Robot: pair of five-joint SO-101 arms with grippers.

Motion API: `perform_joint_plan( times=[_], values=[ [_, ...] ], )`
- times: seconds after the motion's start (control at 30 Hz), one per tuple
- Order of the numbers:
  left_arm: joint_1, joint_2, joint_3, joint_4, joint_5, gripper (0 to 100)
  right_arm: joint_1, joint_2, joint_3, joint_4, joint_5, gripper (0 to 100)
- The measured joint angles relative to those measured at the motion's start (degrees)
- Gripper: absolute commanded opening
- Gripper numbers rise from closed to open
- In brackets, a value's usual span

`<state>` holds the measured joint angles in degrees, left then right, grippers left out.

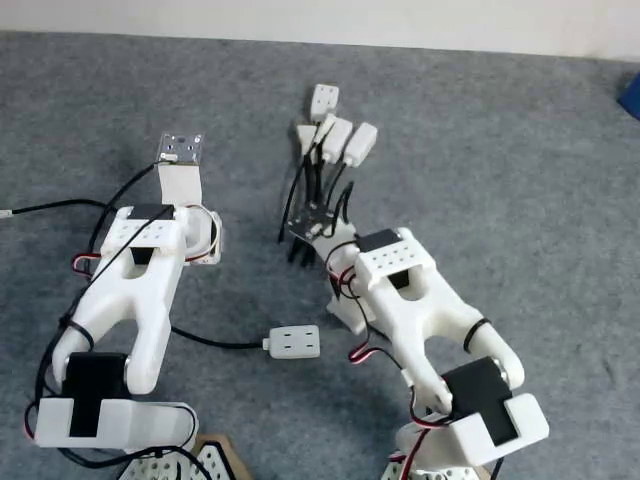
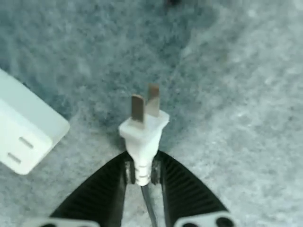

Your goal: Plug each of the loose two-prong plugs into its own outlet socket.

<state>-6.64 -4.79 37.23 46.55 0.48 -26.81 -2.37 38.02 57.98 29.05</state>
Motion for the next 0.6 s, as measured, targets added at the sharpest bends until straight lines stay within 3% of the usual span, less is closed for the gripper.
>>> perform_joint_plan(
  times=[0.27,0.4,0.6],
  values=[
    [0.00,0.00,0.88,0.00,0.00,19,-0.18,0.00,0.44,-2.11,0.00,11.5],
    [0.00,0.00,0.88,0.00,0.00,19,-0.18,0.00,0.44,-2.11,-0.88,0.0],
    [0.00,0.00,0.88,0.00,0.00,19,-0.18,0.00,0.44,-2.37,-4.92,0.7]
  ],
)
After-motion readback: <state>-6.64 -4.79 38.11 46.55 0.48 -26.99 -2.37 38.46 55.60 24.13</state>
